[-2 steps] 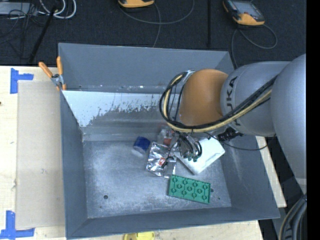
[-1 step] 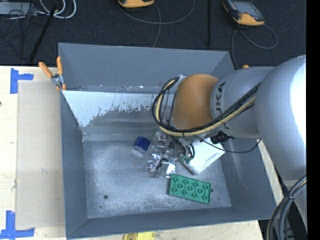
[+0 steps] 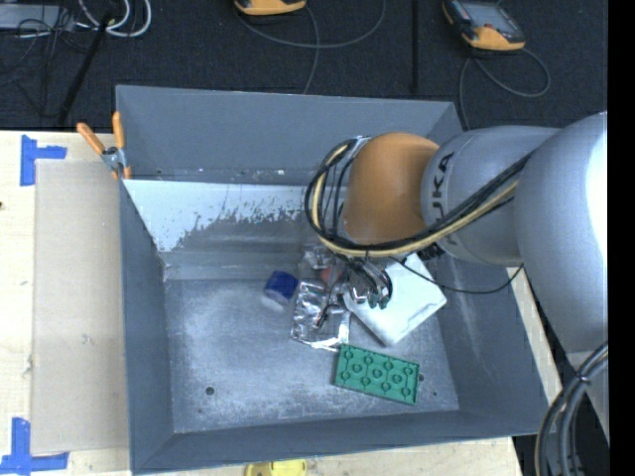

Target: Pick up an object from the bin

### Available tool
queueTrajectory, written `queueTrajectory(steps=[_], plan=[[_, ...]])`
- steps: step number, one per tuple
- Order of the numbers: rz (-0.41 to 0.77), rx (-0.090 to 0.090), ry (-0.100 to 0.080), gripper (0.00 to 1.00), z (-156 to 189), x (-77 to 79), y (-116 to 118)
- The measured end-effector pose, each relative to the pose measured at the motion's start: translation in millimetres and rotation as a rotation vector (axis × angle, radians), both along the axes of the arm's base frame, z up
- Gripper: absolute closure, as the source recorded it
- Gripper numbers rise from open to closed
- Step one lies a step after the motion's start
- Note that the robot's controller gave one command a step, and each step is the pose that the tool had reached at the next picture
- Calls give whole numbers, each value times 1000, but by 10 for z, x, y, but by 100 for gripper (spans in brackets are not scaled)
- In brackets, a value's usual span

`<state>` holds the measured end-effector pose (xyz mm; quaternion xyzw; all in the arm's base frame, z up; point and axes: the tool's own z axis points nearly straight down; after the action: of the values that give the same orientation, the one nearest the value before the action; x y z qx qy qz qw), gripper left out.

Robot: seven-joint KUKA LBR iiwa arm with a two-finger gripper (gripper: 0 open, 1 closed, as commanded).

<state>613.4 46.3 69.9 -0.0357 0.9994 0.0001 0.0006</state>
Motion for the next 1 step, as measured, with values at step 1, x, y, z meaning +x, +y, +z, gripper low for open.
queueTrajectory(steps=[1], plan=[[-3, 1, -1, 100, 3, 2, 0]])
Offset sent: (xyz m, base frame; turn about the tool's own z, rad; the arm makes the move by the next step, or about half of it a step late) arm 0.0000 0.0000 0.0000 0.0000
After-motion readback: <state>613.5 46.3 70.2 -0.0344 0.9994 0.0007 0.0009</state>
